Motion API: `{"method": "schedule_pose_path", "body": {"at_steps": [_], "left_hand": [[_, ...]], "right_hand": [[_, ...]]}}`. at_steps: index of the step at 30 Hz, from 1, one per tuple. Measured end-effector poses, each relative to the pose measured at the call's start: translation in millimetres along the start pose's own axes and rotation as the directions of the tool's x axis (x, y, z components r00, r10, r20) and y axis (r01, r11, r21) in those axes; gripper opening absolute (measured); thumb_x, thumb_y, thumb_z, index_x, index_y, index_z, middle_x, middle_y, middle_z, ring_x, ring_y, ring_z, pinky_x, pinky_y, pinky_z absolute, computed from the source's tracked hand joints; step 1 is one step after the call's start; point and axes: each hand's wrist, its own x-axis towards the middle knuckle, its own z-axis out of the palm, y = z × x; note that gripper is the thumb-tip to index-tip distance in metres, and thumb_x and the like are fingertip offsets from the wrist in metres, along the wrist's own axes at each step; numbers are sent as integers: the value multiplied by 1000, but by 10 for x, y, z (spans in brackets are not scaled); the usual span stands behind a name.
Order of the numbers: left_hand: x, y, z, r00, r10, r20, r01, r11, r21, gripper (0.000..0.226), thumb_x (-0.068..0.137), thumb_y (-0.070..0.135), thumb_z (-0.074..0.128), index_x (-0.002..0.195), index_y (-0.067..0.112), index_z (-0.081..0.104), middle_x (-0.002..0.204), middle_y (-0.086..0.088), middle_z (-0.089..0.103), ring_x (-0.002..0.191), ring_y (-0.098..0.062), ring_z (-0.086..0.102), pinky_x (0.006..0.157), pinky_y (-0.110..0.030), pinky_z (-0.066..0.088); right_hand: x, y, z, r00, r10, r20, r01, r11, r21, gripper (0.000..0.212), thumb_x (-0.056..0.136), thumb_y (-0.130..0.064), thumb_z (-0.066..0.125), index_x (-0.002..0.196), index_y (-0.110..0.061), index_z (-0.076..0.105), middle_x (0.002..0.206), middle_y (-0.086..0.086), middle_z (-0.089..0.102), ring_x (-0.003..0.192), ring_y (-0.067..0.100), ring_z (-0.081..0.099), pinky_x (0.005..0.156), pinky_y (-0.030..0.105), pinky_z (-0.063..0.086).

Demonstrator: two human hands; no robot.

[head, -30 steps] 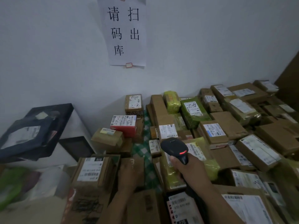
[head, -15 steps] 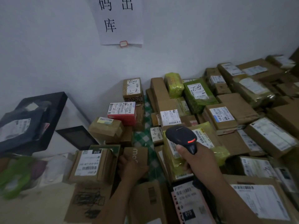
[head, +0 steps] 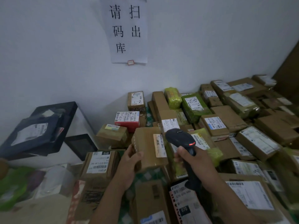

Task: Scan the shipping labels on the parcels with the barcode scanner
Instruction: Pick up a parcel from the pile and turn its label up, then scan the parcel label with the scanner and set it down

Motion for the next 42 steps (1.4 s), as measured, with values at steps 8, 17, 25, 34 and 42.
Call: {"method": "schedule_pose_path", "body": {"at_steps": [8,17,25,34,42], "left_hand": [[-442,256,128,986,96,139,-69,980,-186,43,94,25,52,135,13,52,124,-13,67,117,-31,62,101,-51,48],[-730,434,226,996,38,-87,-6,938,346,50,89,54,56,131,31,43,98,11,61,82,-7,64,61,-22,47],[-798,361,152,1000,-17,7,14,947,320,59,83,33,75,133,36,43,115,9,63,98,-13,67,87,-35,58],[-796,219,42,972,103,-211,-37,955,294,34,86,17,70,113,30,54,107,4,65,98,-16,66,81,-35,56],[-584,14,-311,785,329,-525,-145,922,360,75,68,36,81,134,28,46,125,1,60,114,-21,59,96,-46,51]], "right_hand": [[-246,-135,138,977,112,179,-185,865,467,51,80,-48,62,115,-11,64,111,18,71,104,38,67,95,52,50],[-552,-270,241,993,-108,-57,115,982,153,13,90,-30,64,89,-18,67,81,3,72,81,20,68,71,30,52],[-711,-198,212,978,-209,-18,210,977,27,12,91,-18,65,90,-30,61,79,-14,68,65,-11,62,55,4,42],[-761,-149,173,979,-194,61,197,979,-42,4,92,-21,64,91,-25,62,66,-14,68,63,-4,63,55,7,44],[-805,-192,55,965,-51,256,63,997,-41,36,92,-38,58,91,-2,61,83,14,73,46,24,54,48,29,47]]}}
